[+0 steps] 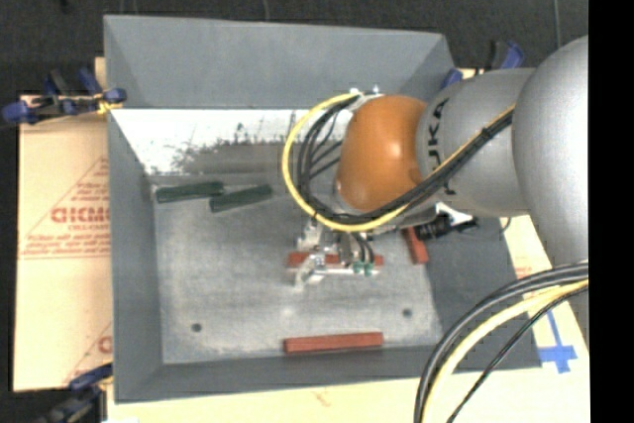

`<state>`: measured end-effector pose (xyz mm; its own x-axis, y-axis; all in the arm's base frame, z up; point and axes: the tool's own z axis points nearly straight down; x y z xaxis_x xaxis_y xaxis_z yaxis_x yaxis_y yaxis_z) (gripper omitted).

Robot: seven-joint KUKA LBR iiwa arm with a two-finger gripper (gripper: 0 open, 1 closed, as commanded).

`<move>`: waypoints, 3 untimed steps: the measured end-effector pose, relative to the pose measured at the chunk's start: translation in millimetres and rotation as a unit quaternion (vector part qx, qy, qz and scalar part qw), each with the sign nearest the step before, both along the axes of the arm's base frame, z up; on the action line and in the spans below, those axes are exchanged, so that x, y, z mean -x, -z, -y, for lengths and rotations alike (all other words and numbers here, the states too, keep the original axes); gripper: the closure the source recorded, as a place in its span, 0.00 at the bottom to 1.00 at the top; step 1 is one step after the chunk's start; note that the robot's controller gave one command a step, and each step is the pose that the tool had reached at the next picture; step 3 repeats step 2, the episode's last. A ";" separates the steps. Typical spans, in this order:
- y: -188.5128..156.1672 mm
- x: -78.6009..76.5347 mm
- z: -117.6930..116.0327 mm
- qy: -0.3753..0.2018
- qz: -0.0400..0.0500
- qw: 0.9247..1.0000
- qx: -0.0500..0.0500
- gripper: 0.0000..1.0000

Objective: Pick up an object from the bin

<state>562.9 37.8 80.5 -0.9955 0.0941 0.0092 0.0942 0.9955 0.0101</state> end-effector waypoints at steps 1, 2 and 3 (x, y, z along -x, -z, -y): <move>0.0 -0.1 0.2 0.001 0.000 1.000 0.000 1.00; -152.8 -17.3 11.2 -0.012 0.008 1.000 0.006 1.00; -152.8 -17.3 11.2 -0.012 0.008 1.000 0.006 1.00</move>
Offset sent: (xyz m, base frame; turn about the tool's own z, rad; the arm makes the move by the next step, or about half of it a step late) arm 0.0151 -0.0102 0.1502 -0.0271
